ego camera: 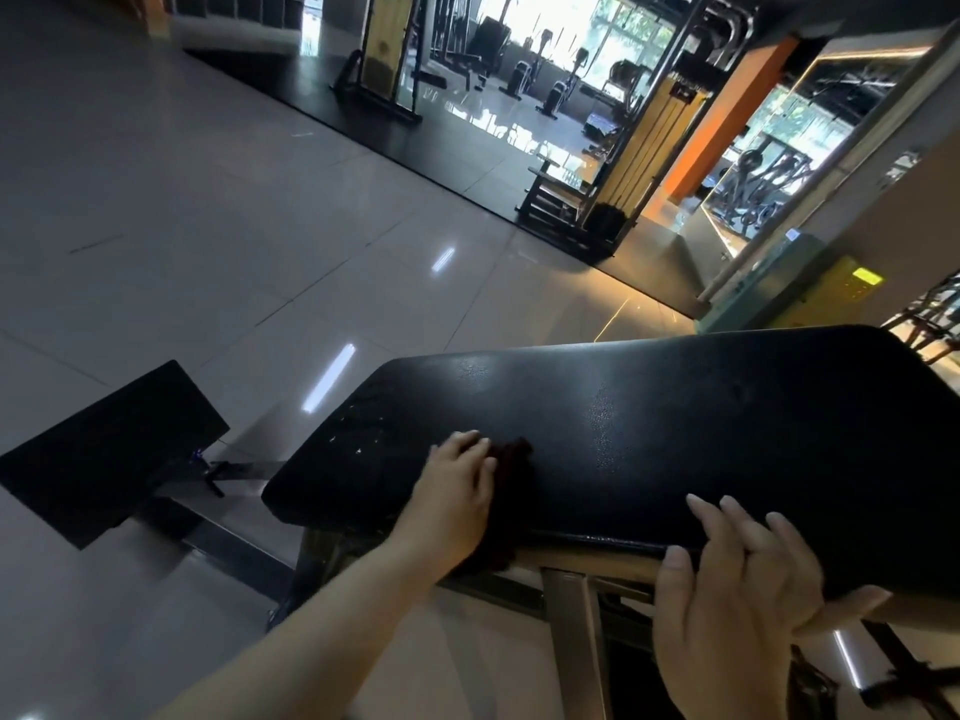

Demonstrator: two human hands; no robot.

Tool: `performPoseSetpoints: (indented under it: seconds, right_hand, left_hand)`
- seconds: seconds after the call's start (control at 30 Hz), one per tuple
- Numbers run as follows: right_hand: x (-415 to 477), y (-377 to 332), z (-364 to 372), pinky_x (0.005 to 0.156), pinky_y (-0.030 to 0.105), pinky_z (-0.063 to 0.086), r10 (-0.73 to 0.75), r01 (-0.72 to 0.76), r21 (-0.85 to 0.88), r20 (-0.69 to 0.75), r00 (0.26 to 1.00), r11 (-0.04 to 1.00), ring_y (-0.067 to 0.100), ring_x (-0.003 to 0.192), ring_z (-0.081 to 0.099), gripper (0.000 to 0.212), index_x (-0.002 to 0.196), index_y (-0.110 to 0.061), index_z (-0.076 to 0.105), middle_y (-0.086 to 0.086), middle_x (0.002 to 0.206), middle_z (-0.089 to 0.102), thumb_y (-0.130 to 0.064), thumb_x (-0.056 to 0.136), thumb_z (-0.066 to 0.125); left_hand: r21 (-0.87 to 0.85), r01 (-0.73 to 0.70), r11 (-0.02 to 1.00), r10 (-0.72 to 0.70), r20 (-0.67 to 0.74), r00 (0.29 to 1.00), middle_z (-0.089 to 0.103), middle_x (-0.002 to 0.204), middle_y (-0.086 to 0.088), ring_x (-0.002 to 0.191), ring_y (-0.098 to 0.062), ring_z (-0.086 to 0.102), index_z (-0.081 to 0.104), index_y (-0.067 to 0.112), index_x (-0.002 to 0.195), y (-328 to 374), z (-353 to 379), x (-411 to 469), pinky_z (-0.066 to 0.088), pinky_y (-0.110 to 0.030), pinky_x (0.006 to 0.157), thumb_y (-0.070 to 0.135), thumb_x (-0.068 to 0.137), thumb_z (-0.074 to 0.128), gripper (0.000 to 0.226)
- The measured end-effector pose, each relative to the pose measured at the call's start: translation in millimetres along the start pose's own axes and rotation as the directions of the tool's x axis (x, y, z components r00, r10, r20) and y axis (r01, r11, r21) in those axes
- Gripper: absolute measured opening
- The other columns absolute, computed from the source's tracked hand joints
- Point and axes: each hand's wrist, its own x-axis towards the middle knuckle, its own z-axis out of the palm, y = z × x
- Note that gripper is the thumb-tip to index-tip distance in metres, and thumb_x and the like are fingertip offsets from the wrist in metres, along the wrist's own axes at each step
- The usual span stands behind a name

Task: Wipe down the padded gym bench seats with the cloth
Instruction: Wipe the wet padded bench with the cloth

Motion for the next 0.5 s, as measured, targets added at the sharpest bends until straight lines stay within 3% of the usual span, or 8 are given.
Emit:
performPoseSetpoints:
  seconds: [0.03, 0.1, 0.17, 0.23, 0.33, 0.43, 0.5]
  right_hand:
    - [3, -6, 0, 0.107, 0.074, 0.029, -0.007, 0.007, -0.010, -0.028, 1.000, 1.000, 0.044, 0.127, 0.050, 0.055, 0.139, -0.014, 0.050, 0.019, 0.136, 0.056, -0.044, 0.098, 0.028]
    - [8, -21, -2, 0.121, 0.060, 0.009, -0.092, 0.091, -0.035, -0.026, 0.995, 0.995, 0.039, 0.132, 0.048, 0.060, 0.137, -0.003, 0.057, 0.021, 0.137, 0.058, -0.039, 0.093, 0.036]
    - [14, -36, -1, 0.123, 0.050, 0.012, -0.229, 0.236, -0.056, 0.102, 0.968, 0.970, 0.038, 0.133, 0.051, 0.065, 0.137, 0.003, 0.057, 0.023, 0.140, 0.057, -0.040, 0.093, 0.037]
    - [22, -45, 8, 0.120, 0.050, 0.021, -0.278, 0.291, -0.051, 0.184, 0.943, 0.955, 0.038, 0.132, 0.054, 0.066, 0.135, 0.006, 0.058, 0.025, 0.140, 0.056, -0.041, 0.095, 0.036]
    - [33, -55, 19, 0.114, 0.053, 0.025, -0.298, 0.320, -0.040, 0.270, 0.916, 0.947, 0.037, 0.129, 0.057, 0.067, 0.129, 0.007, 0.062, 0.025, 0.137, 0.059, -0.041, 0.092, 0.033]
    - [38, -52, 30, 0.111, 0.053, 0.025, -0.358, 0.370, -0.018, 0.215, 0.909, 0.929, 0.039, 0.123, 0.061, 0.068, 0.123, 0.009, 0.066, 0.028, 0.132, 0.061, -0.040, 0.088, 0.034]
    - [38, -49, 38, 0.109, 0.054, 0.027, -0.391, 0.394, 0.009, 0.132, 0.911, 0.919, 0.042, 0.120, 0.063, 0.068, 0.121, 0.011, 0.066, 0.030, 0.130, 0.062, -0.040, 0.088, 0.036]
  left_hand:
    - [0.019, 0.046, 0.999, -0.046, -0.011, 0.999, 0.026, 0.160, 0.004, 0.152, -0.023, 0.013, 0.038, 0.020, 0.151, -3, -6, 6, 0.013, -0.046, 0.125, 0.032, 0.106, 0.037, 0.046]
    - [0.099, 0.155, 0.983, -0.157, 0.009, 0.988, 0.025, 0.161, -0.007, 0.151, -0.025, 0.015, 0.028, 0.012, 0.155, -1, -11, 26, 0.009, -0.044, 0.125, 0.027, 0.108, 0.033, 0.050]
    - [0.140, 0.229, 0.963, -0.234, 0.019, 0.972, 0.023, 0.160, -0.017, 0.149, -0.033, 0.018, 0.013, 0.008, 0.157, 18, -10, 44, 0.012, -0.048, 0.123, 0.030, 0.107, 0.030, 0.057]
    - [0.094, 0.205, 0.974, -0.210, 0.039, 0.977, 0.016, 0.161, -0.020, 0.149, -0.037, 0.014, 0.006, 0.009, 0.157, 45, 1, 52, 0.012, -0.050, 0.122, 0.034, 0.106, 0.031, 0.062]
    - [-0.004, 0.027, 1.000, -0.026, 0.172, 0.985, 0.007, 0.165, -0.008, 0.153, -0.025, 0.002, 0.014, 0.016, 0.156, 72, 10, 45, 0.009, -0.045, 0.124, 0.031, 0.103, 0.044, 0.063]
    - [-0.106, -0.110, 0.988, 0.131, 0.211, 0.969, 0.016, 0.162, 0.018, 0.151, -0.003, -0.002, 0.035, 0.033, 0.148, 51, 4, 30, 0.009, -0.041, 0.125, 0.029, 0.099, 0.055, 0.053]
    - [-0.087, -0.131, 0.988, 0.145, 0.182, 0.973, 0.017, 0.158, 0.030, 0.150, -0.001, -0.001, 0.048, 0.046, 0.135, 26, -6, 24, 0.004, -0.042, 0.125, 0.030, 0.100, 0.054, 0.039]
